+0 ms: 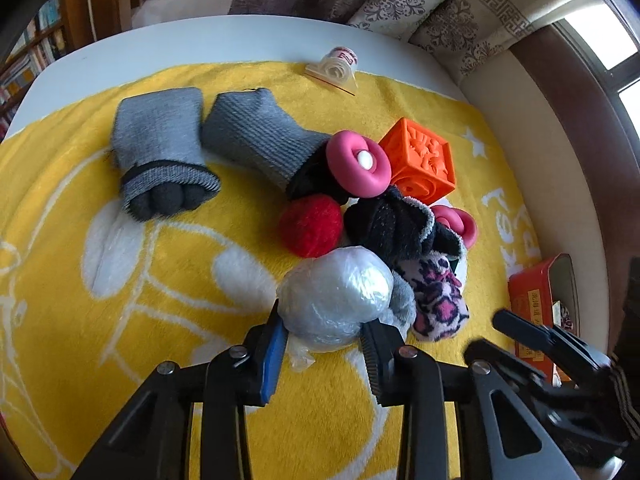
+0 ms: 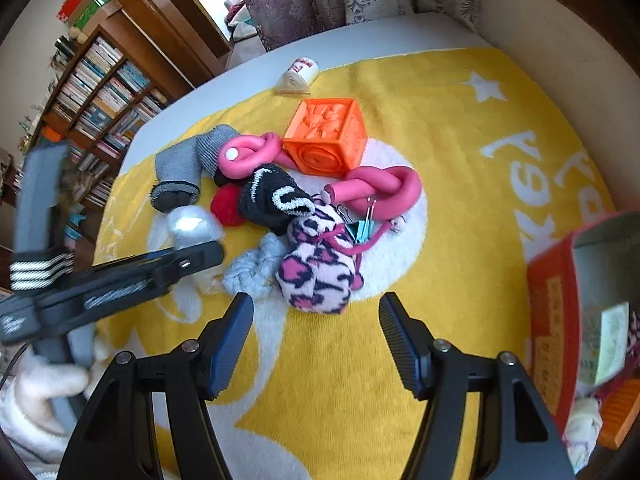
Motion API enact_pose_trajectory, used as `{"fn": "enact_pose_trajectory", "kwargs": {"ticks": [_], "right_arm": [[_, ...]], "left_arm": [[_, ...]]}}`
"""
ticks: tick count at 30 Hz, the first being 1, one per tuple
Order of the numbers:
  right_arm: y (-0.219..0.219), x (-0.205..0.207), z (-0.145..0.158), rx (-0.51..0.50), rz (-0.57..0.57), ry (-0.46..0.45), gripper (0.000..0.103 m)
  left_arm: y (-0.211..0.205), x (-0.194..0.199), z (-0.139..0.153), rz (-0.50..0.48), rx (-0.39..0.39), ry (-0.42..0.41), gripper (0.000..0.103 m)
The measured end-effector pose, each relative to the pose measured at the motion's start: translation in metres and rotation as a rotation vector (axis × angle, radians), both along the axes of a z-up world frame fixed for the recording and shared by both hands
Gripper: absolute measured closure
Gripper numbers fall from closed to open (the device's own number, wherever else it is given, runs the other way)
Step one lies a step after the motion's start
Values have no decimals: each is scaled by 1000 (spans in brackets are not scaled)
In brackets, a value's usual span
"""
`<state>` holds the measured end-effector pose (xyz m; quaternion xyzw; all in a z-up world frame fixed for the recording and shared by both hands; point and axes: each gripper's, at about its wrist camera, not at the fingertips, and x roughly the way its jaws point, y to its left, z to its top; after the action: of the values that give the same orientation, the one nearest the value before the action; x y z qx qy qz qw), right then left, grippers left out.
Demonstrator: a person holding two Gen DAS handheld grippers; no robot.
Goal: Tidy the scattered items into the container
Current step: 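Grasp the plastic-wrapped white ball with the left gripper while the right grasps the pink leopard plush, then carry the wrapped ball and the leopard plush over the tin tray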
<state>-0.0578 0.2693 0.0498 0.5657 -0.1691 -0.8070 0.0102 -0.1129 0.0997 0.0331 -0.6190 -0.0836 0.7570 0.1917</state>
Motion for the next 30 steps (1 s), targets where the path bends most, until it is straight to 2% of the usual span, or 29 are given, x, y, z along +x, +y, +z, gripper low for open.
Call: {"fn": "enact_pose_trajectory", "kwargs": {"ticks": [10, 12, 15, 18, 30], "right_arm": [[0, -24, -29, 4, -3, -49, 34], [1, -25, -37, 2, -2, -64, 40], [4, -23, -44, -60, -7, -82, 51], [4, -17, -37, -65, 2, -69, 60], [14, 41, 4, -125, 15, 5, 61]], "left_arm": [[-8, 14, 5, 15, -1, -11, 67], [-9, 18, 7, 12, -2, -12, 67], [-7, 21, 9, 11, -5, -10, 67], [-5, 24, 13, 8, -9, -3, 67], [15, 49, 33, -27, -24, 31, 67]]}}
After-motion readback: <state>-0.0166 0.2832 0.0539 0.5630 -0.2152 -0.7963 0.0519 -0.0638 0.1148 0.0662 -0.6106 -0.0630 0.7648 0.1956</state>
